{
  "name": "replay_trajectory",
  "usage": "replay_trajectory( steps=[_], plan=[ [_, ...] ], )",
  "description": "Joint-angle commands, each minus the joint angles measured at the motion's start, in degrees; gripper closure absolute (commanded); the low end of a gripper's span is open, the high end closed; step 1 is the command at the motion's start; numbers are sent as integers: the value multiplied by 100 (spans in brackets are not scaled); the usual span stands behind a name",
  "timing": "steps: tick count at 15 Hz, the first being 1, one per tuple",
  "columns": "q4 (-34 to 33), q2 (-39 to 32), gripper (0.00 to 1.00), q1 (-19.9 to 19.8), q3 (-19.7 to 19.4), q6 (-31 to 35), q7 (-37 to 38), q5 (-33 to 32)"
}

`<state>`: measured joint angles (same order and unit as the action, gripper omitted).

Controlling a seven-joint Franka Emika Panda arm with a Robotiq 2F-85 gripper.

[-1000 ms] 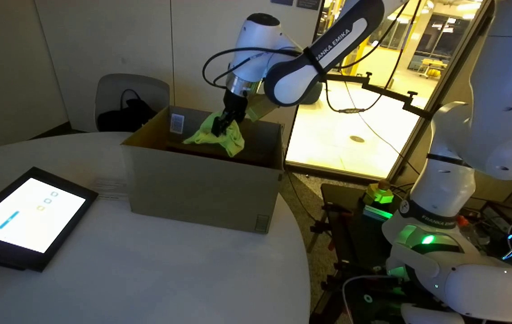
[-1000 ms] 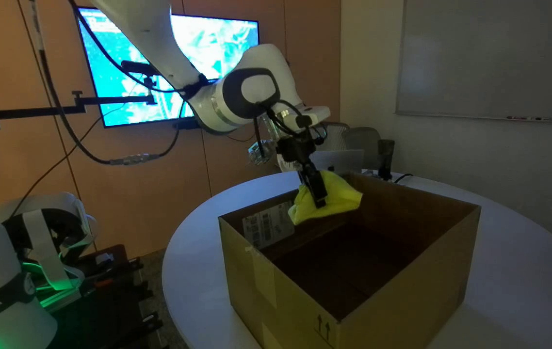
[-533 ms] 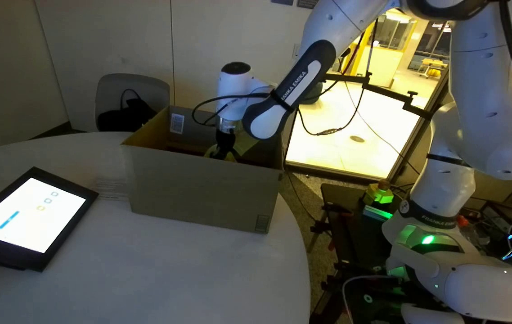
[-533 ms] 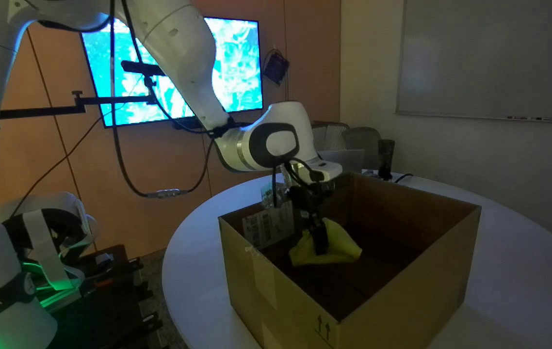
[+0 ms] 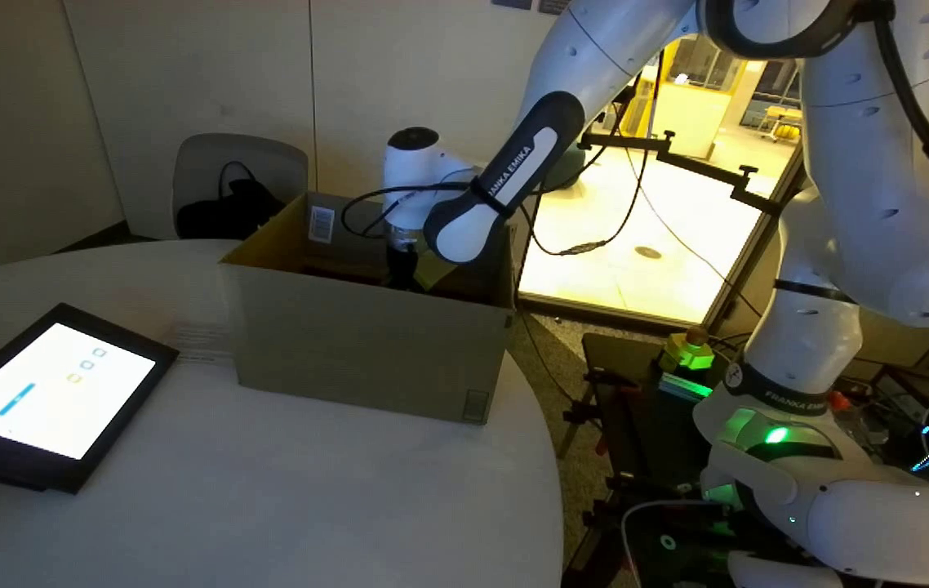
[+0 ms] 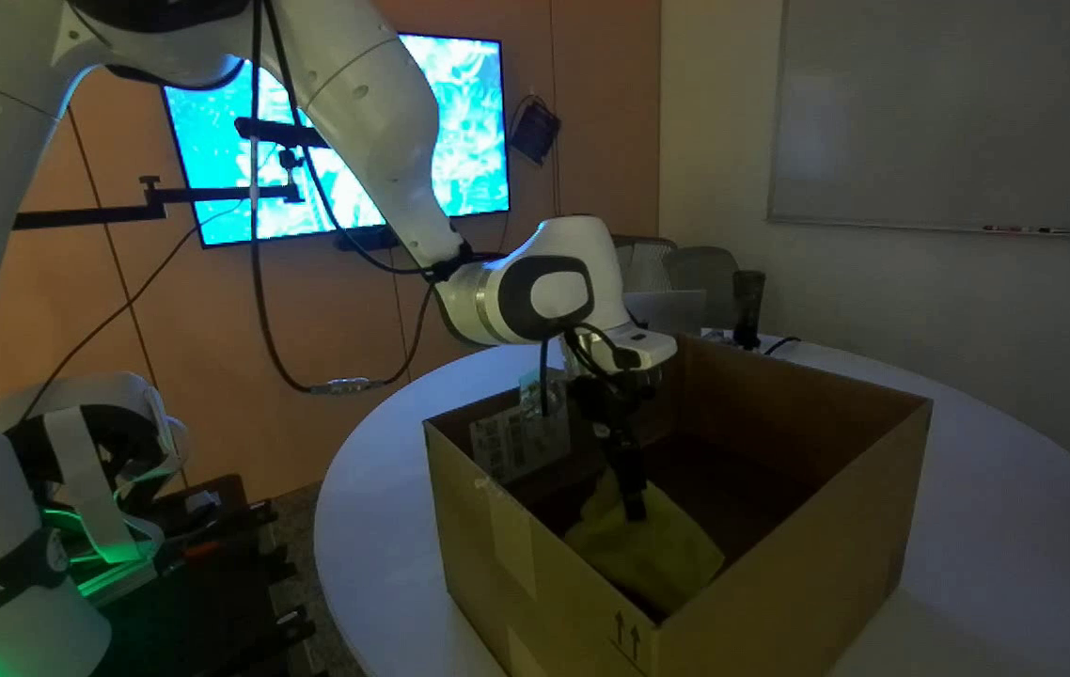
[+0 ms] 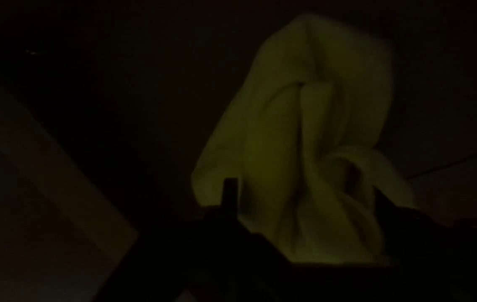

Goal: Put the marker on the cloth, then fold the cloth and put it in the box

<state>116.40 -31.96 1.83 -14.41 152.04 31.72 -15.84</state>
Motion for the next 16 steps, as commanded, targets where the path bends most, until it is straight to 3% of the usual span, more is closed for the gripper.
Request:
replay_trajectory(
  steps=[1,5,7,10,16],
  plan=[
    [206,478,0,460,-433,-112,140,-156],
    [633,1403,0,927,-721,-317,230,-782],
    [780,1965,0,1020,-640,-651,336,-1173],
    [922,2754,0,885,-127,-1361,219,-1413],
    [1010,4027,0,630,1165,-3133,-997,18]
  ],
)
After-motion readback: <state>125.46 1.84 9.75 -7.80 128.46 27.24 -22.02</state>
